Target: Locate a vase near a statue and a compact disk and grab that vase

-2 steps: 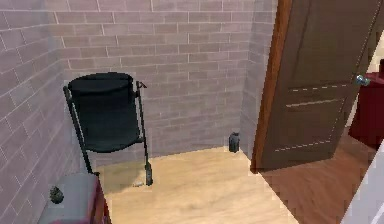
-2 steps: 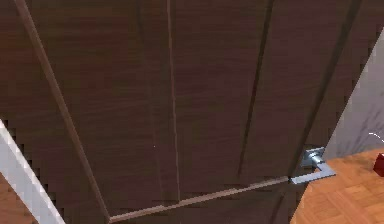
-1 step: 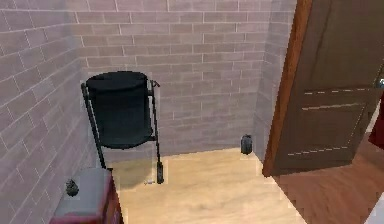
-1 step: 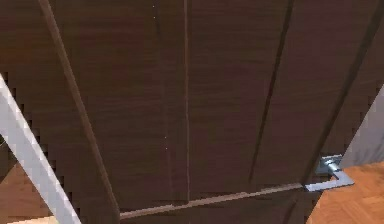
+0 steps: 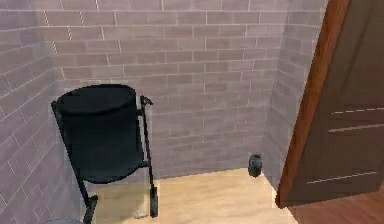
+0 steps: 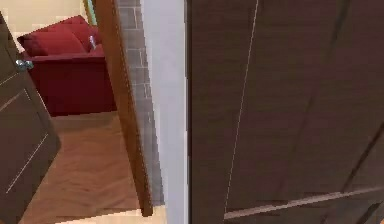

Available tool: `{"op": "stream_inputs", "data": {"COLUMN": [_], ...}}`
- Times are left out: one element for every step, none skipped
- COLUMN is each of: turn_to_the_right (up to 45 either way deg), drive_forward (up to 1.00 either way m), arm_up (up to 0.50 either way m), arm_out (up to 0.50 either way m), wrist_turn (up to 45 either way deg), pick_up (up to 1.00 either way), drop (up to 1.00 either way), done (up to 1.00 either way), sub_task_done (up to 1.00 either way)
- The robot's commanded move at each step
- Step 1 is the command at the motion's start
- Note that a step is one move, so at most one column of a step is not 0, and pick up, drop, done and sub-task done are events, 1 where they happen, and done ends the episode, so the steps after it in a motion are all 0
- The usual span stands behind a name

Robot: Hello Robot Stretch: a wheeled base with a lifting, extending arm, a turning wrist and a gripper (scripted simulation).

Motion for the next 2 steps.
{"op": "stream_inputs", "data": {"turn_to_the_right": [24.0, 0.0], "drive_forward": [0.00, 0.10], "arm_up": [0.00, 0.00], "arm_out": [0.00, 0.00], "wrist_turn": [0.0, 0.0], "pick_up": [0.00, 0.00], "drop": [0.00, 0.00], "done": [0.00, 0.00], "sub_task_done": [0.00, 0.00]}}
